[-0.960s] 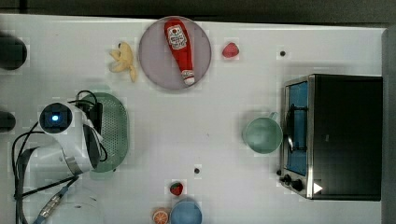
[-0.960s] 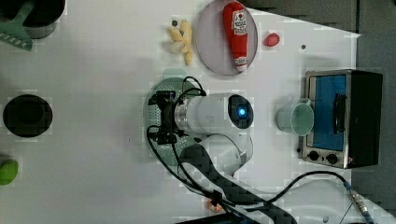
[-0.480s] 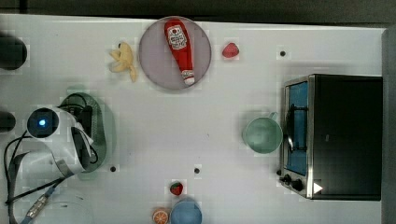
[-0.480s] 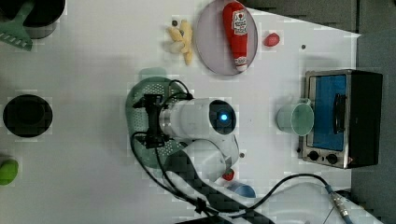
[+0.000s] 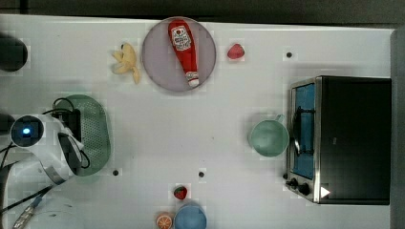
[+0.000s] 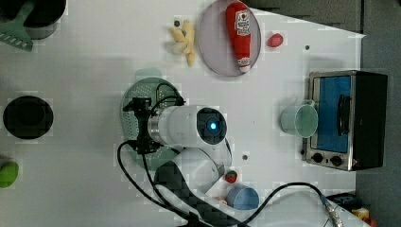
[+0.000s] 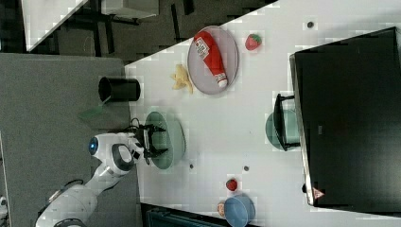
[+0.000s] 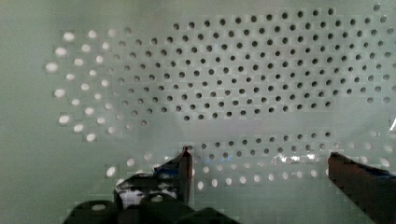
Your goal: Drag strainer right to left.
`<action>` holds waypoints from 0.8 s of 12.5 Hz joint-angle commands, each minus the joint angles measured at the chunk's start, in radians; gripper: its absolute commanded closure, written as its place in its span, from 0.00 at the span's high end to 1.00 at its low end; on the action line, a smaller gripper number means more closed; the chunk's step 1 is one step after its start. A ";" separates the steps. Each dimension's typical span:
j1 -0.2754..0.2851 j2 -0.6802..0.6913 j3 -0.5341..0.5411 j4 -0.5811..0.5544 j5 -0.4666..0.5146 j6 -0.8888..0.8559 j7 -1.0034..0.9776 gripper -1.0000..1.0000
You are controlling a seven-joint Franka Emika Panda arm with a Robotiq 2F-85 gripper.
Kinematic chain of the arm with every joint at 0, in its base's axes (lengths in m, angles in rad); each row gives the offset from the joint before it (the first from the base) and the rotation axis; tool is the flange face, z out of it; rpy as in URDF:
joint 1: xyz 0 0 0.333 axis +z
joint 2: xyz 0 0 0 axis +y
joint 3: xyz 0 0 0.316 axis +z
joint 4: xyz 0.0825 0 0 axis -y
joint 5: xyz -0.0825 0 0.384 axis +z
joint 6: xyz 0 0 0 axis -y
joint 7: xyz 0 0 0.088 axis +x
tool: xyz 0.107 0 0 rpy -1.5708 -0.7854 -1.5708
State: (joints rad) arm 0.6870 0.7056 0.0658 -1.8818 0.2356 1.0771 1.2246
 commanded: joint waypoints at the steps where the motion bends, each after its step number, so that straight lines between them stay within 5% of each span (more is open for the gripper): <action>1: -0.011 -0.069 -0.027 0.008 0.030 -0.065 -0.001 1.00; 5: -0.019 -0.287 -0.131 -0.012 0.011 -0.297 -0.288 1.00; 10: -0.044 -0.570 -0.403 -0.004 -0.071 -0.471 -0.633 1.00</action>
State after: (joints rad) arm 0.6953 0.1693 -0.2766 -1.8955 0.1444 0.6240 0.7773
